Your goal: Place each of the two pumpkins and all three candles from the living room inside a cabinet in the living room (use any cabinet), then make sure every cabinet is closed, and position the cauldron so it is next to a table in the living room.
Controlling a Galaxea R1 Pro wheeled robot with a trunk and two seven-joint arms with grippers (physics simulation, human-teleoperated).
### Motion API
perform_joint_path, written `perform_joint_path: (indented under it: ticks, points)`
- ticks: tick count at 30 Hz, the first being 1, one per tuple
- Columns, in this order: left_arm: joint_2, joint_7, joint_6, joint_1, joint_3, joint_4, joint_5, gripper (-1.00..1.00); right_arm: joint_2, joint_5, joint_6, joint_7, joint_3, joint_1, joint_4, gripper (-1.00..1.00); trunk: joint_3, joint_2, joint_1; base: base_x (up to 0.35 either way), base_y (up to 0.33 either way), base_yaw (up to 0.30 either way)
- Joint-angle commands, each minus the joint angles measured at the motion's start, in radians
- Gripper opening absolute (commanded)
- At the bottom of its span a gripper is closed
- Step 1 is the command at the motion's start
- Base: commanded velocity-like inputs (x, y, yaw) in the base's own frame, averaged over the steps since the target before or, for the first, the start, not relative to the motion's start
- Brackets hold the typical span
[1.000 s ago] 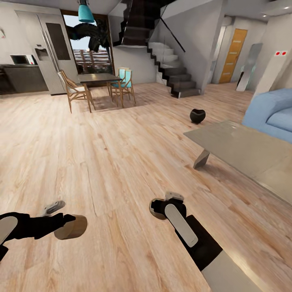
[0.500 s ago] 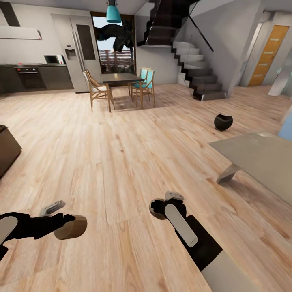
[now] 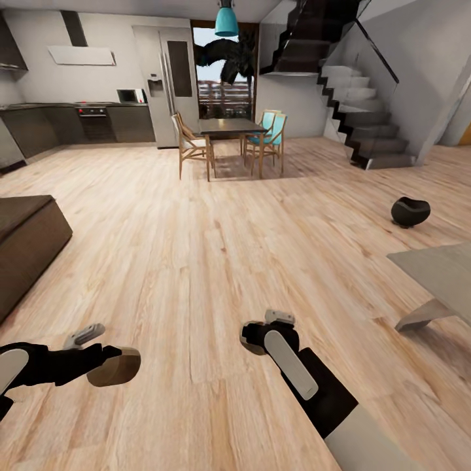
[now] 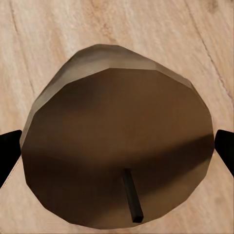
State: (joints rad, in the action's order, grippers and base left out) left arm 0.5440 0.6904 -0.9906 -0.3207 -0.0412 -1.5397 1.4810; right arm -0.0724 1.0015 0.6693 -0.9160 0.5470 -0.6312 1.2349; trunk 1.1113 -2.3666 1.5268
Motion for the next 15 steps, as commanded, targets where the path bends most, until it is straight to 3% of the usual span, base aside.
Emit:
perform_joint_path:
  ticks: [1,15]
  points:
    - [0.001,0.011,0.001,-0.001,-0.002,-0.001,0.012,-1.00,0.000,0.005,0.003,-0.009,0.002,-0.001,0.001,-1.00,0.001,0.000,0.000,0.323,0.000,0.292]
    - [0.000,0.011,0.001,-0.001,-0.003,-0.001,0.012,-1.00,0.000,0.005,0.003,-0.009,0.008,-0.001,0.001,-1.00,0.001,0.000,0.000,0.323,-0.024,0.292]
